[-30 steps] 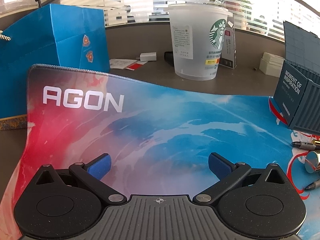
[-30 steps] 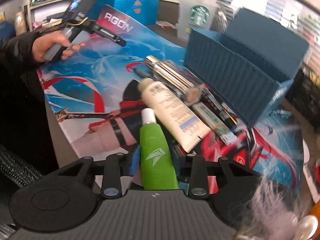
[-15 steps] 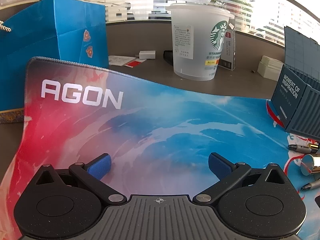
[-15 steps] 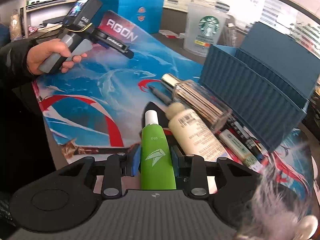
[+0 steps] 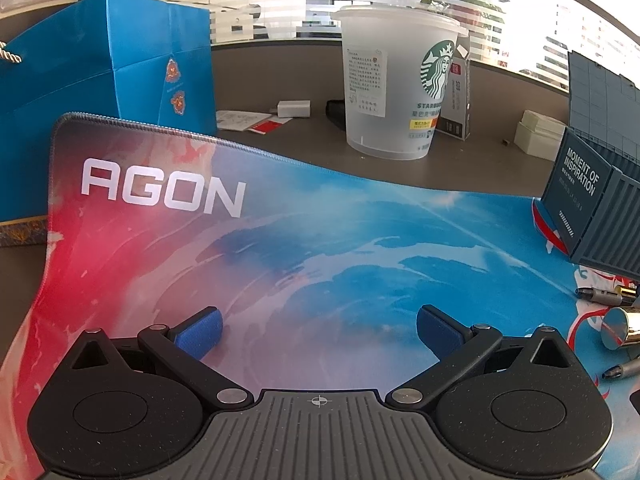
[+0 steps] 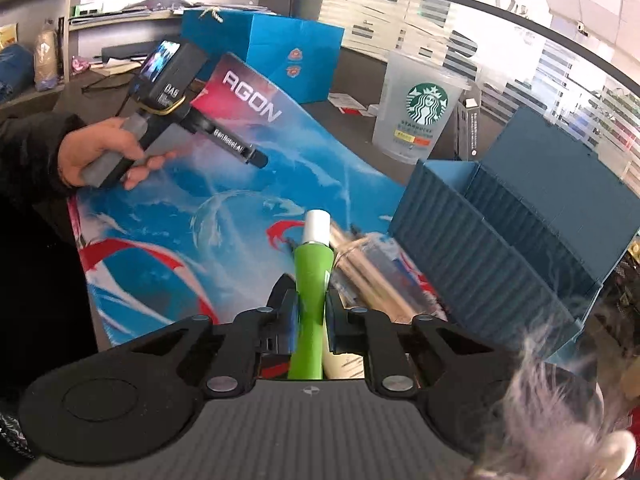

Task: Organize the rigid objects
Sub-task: 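Grasp the green tube upright with the right tool, then carry the green tube into the teal box and open the right tool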

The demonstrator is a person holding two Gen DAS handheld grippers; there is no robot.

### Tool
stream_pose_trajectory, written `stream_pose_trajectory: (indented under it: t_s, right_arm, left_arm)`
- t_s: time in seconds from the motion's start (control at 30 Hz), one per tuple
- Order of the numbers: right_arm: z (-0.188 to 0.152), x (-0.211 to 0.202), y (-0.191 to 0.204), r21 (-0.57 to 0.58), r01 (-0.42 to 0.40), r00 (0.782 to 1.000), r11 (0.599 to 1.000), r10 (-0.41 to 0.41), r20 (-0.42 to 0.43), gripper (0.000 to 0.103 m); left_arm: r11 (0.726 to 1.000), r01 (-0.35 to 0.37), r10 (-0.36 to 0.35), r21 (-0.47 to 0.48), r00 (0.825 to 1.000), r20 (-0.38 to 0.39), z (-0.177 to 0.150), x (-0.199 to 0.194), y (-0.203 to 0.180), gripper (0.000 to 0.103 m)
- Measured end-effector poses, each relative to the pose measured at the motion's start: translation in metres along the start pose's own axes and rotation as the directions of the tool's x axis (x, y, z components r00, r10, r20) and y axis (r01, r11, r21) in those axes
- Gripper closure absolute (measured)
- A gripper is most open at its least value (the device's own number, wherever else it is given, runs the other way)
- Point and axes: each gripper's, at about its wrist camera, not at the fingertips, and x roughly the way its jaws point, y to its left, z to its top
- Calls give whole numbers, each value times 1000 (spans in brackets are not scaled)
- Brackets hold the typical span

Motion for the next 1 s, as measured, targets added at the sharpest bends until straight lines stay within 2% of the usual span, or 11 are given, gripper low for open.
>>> stream_pose_trajectory:
  t_s: [0.37,0.63,0.77,1.0]
  right_arm:
    - [35,-12,-30,-40,80,996,996,-79,35,91]
    - [71,-27,-67,-104,224,973,969,-216,79,91]
    - [84,-23,-88,-156,284,959,946,-279,56,91]
    - [88,9,-120,-224,306,948,925,-317,-15,91]
  left_arm:
    - [1000,15,-15,7,1000,2,0,0,-2,0]
    - [1000,15,-15,12,1000,0,0,0,-3,0]
    - [1000,20,-20,19,1000,0,-1,0,-3,0]
    - [1000,23,-23,19,1000,1,-1,-1,-3,0]
